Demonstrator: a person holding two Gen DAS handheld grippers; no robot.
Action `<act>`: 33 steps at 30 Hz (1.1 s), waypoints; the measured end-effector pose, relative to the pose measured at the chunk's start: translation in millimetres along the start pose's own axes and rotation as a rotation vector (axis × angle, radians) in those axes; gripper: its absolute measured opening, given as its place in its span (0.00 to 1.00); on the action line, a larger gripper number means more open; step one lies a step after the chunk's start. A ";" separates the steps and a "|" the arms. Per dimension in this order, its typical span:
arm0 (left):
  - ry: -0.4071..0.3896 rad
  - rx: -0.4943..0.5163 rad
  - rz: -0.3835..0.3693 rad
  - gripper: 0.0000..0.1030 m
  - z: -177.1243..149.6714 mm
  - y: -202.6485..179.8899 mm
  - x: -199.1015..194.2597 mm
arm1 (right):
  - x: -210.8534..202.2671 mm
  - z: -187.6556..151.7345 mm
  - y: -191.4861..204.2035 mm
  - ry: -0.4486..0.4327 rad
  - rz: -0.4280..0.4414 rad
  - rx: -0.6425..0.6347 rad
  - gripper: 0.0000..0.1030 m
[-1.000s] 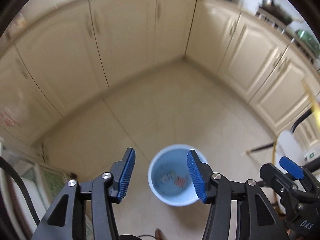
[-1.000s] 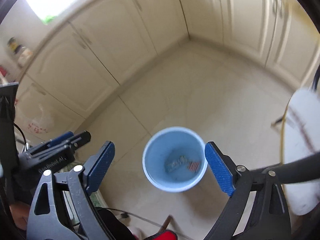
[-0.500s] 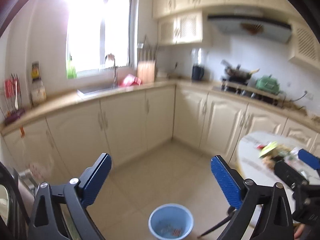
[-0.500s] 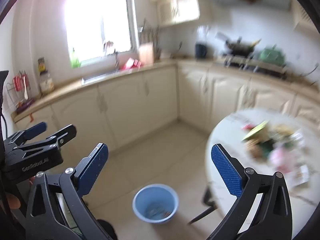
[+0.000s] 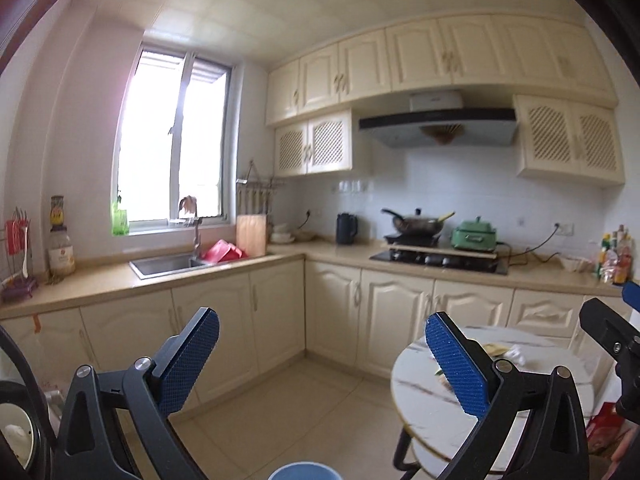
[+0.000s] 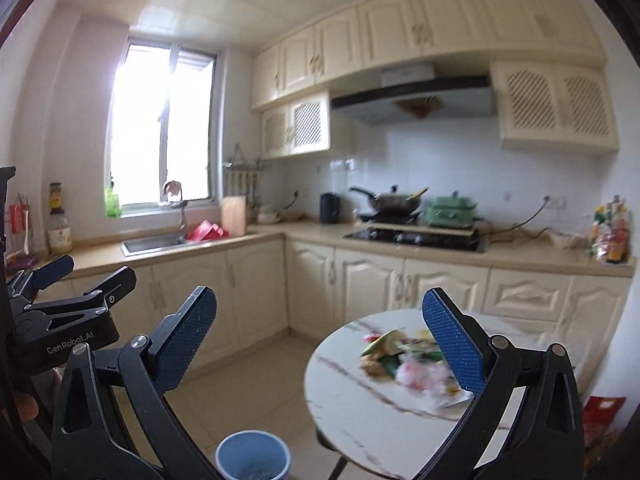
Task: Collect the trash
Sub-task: 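Move both tools back toward the table, then grasp the clear plastic bag with the right gripper while the left gripper grasps the ginger root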
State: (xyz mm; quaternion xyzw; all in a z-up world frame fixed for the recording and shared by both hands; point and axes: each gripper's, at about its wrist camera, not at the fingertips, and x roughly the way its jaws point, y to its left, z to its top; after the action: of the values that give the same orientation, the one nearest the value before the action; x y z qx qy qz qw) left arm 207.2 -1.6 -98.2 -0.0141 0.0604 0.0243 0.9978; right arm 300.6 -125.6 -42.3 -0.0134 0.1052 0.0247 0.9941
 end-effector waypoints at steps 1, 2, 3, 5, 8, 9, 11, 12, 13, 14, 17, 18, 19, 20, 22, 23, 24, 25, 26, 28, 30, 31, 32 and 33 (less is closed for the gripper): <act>-0.016 0.001 -0.009 0.99 -8.3 24.9 -41.9 | -4.2 2.5 -1.4 -0.009 -0.010 -0.002 1.00; -0.030 0.001 -0.014 0.99 -11.7 27.3 -56.9 | -9.9 5.5 -5.3 -0.021 -0.027 -0.002 1.00; -0.039 0.003 -0.017 0.99 -18.3 27.9 -65.9 | -12.7 7.2 -8.2 -0.029 -0.040 -0.002 1.00; -0.051 0.004 -0.034 0.99 -26.7 28.9 -76.5 | -19.8 11.9 -14.9 -0.045 -0.060 0.004 1.00; -0.055 0.006 -0.056 0.99 -38.2 25.4 -84.2 | -20.3 12.4 -25.5 -0.052 -0.088 0.016 1.00; -0.052 0.007 -0.064 0.99 -40.8 24.1 -86.1 | -20.1 12.6 -28.2 -0.051 -0.098 0.018 1.00; -0.043 0.019 -0.078 0.99 -37.3 22.1 -83.1 | -21.4 10.8 -40.8 -0.051 -0.117 0.024 1.00; -0.038 0.027 -0.084 0.99 -42.9 19.8 -81.1 | -20.5 10.4 -44.9 -0.048 -0.127 0.030 1.00; -0.032 0.034 -0.088 0.99 -33.2 17.3 -70.1 | -20.2 9.2 -49.8 -0.046 -0.133 0.036 1.00; -0.027 0.040 -0.093 0.99 -28.5 14.8 -59.6 | -18.6 7.3 -57.9 -0.044 -0.142 0.045 1.00; 0.008 0.056 -0.112 0.99 -19.4 5.1 -25.4 | -12.5 -0.9 -80.4 -0.027 -0.177 0.070 1.00; 0.025 0.059 -0.121 0.99 -17.4 1.5 -13.4 | -9.2 -4.4 -89.5 -0.017 -0.193 0.083 1.00; 0.051 0.065 -0.132 0.99 -18.9 -2.4 -1.1 | -6.8 -7.0 -95.8 -0.009 -0.203 0.092 1.00; 0.071 0.071 -0.142 0.99 -13.5 -8.2 14.6 | -1.6 -10.4 -107.7 0.011 -0.223 0.110 1.00; 0.125 0.089 -0.160 0.99 -16.9 -17.7 39.8 | 7.4 -18.4 -127.6 0.042 -0.256 0.142 1.00; 0.145 0.100 -0.168 0.99 -17.0 -22.1 51.9 | 12.3 -24.6 -141.6 0.065 -0.272 0.161 1.00; 0.173 0.114 -0.178 0.99 -24.5 -27.6 63.5 | 17.7 -29.9 -150.8 0.084 -0.284 0.174 1.00; 0.195 0.125 -0.184 0.99 -24.1 -32.6 74.8 | 23.3 -35.7 -160.8 0.103 -0.297 0.187 1.00; 0.223 0.137 -0.190 0.99 -29.4 -37.2 85.2 | 30.6 -43.6 -171.7 0.128 -0.313 0.201 1.00; 0.267 0.154 -0.196 0.99 -30.7 -45.9 109.8 | 43.5 -57.4 -186.1 0.171 -0.328 0.215 1.00; 0.307 0.171 -0.196 0.99 -30.3 -54.4 133.8 | 63.2 -75.6 -201.0 0.234 -0.335 0.222 1.00; 0.329 0.181 -0.195 0.99 -29.8 -58.1 147.9 | 70.5 -81.0 -205.3 0.256 -0.332 0.223 1.00; 0.350 0.189 -0.192 0.99 -33.0 -59.8 158.3 | 84.3 -89.8 -210.2 0.294 -0.324 0.222 1.00; 0.364 0.194 -0.190 0.99 -27.8 -63.9 172.0 | 97.0 -98.1 -213.7 0.329 -0.316 0.219 1.00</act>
State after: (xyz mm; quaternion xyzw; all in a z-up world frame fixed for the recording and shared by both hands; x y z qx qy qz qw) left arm 377.7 -58.2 -145.0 0.0720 0.2400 -0.0788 0.9649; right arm 386.0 -337.5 -154.0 0.0744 0.2640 -0.1450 0.9506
